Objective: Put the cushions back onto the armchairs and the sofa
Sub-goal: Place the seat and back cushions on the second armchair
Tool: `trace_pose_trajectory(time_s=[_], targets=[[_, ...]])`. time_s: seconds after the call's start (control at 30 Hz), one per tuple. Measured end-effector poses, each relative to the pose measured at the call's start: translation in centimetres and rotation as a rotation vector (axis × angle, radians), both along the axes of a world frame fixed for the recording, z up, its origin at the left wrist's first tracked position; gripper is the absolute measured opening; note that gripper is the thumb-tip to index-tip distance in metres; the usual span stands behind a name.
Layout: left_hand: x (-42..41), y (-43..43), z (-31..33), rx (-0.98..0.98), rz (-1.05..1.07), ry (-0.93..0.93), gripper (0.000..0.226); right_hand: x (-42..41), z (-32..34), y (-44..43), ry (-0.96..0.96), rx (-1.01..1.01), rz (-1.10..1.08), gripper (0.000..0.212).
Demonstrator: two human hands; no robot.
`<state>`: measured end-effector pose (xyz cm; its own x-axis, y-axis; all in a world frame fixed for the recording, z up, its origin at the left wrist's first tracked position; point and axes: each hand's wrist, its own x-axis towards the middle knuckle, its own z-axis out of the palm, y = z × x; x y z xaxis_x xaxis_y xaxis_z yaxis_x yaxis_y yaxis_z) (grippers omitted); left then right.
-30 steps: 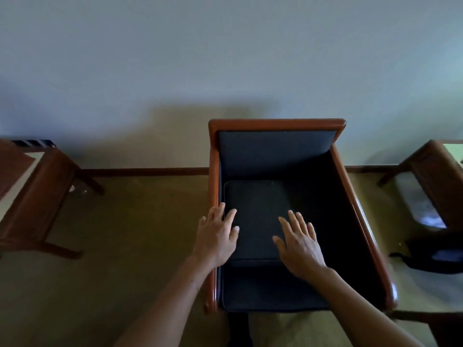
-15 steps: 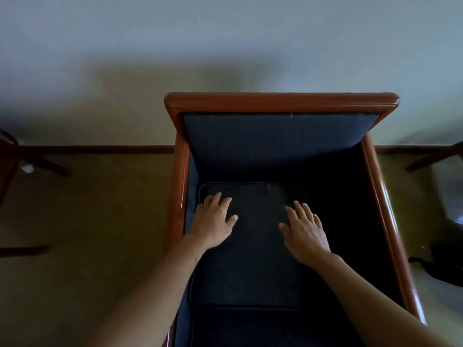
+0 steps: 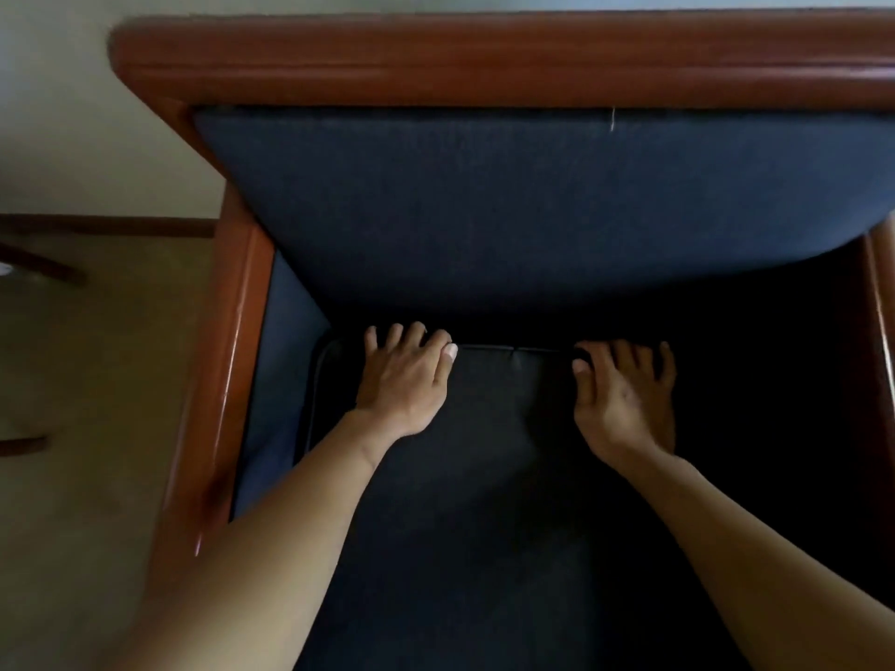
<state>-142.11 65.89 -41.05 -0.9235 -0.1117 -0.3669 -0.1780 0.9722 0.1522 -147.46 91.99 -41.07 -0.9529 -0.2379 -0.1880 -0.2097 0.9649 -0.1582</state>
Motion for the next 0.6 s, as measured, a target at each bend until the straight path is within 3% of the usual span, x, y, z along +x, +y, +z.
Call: trace_pose_trajectory(time_s=[0.17,0.27,0.4,0.6], targets=[[-1.1,-0.5,-0.5,0.119,-0.032,0.121,0.032,-1.2,-0.5,-0.1,0.077,-0.153,-0.029,0.030],[-1.1,-0.2,-0.2,0.187,0.003,0.202,0.017,-1.3,-0.1,-0.5,0.065,-0.111,-0.031,0.031],[-0.3,0.4,1.7,0.208,0.027,0.271,0.017,-0.4,1.6,-0.7,0.072,-0.174,-0.067,0.032],[3.8,0.8,9.1,0.205,-0.080,0.399,0.032,4.5,7.6,0.9,0.315,-0.334,-0.096,0.020]])
